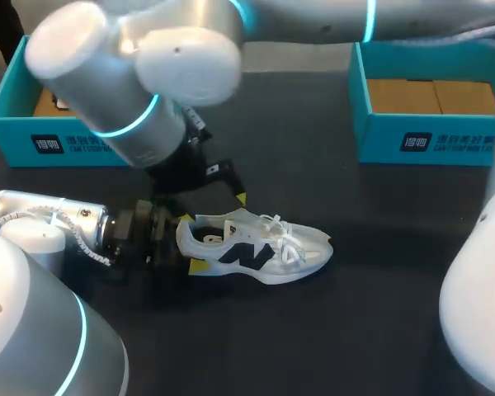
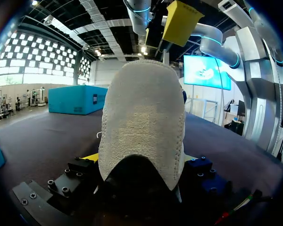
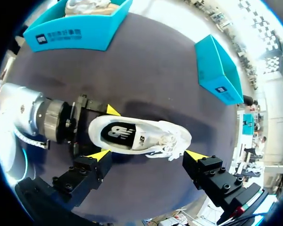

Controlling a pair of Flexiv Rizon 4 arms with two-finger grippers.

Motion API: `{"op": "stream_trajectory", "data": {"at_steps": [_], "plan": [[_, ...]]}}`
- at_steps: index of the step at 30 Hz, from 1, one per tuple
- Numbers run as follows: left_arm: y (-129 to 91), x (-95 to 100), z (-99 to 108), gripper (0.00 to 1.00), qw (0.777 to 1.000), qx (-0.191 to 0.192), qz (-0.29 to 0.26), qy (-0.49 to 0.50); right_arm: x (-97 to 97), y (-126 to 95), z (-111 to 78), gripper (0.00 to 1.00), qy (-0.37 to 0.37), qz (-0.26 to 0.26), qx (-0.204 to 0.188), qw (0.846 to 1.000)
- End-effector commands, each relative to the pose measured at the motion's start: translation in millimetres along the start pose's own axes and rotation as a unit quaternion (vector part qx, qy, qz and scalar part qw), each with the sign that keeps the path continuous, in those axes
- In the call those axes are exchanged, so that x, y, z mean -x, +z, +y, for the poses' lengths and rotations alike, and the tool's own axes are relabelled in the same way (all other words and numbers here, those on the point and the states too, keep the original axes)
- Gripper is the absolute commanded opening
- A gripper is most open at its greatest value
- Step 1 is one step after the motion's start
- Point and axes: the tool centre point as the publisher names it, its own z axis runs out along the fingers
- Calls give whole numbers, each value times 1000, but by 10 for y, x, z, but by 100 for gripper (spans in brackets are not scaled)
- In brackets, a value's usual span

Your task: Take the shoe out of the shoebox, open the shoe tongue, remove and reinsert the insole, then place the shoe into the shoebox

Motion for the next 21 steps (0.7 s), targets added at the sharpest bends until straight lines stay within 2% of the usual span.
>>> {"op": "stream_trajectory", "data": {"at_steps": [1, 21], "plan": [[42, -20, 48, 0, 1000, 0, -2, 0, -80, 88, 10, 100, 2, -100, -5, 995], [42, -20, 48, 0, 1000, 0, -2, 0, -2, 495, 22, 100, 36, -133, -23, 990]]}}
